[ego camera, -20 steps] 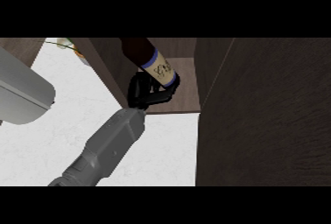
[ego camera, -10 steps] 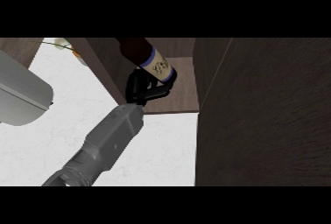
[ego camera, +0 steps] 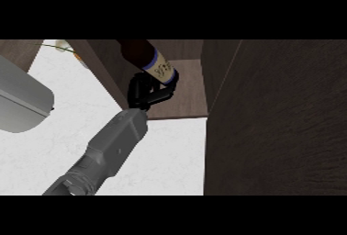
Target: Pick up the wine, place it into the cabinet and close the cabinet
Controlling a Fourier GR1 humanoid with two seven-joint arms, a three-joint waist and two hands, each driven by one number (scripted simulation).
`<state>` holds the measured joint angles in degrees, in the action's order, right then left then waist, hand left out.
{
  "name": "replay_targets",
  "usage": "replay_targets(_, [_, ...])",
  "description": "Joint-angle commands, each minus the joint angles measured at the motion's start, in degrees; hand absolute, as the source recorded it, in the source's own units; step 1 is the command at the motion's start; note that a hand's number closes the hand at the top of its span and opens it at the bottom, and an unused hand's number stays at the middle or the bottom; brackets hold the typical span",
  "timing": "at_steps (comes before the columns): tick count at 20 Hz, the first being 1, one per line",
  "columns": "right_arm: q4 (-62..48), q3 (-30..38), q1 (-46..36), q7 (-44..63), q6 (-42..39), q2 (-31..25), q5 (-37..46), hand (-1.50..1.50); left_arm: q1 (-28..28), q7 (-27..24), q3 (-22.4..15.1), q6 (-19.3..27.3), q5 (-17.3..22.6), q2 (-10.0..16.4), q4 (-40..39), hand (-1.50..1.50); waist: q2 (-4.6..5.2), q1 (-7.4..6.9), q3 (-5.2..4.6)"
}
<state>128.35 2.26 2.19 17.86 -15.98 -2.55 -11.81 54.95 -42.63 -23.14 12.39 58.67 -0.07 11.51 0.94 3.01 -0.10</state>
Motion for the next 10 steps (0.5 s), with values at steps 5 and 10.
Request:
replay_targets(5, [-0.36, -3.24, 2.55, -4.24, -0.49, 1.76, 4.9, -1.5, -0.65, -8.43, 2.48, -2.68, -0.72, 0.79, -2.93, -1.5, -0.11, -0.72, 0.04])
replay_targets(10, [0.07, -1.28, 1.16, -2.26, -0.01, 0.52, 3.2, -1.5, -1.0, -10.8, 1.99, -3.33, -2.14, 1.64, -0.74, -1.5, -0.41, -1.44, 0.06])
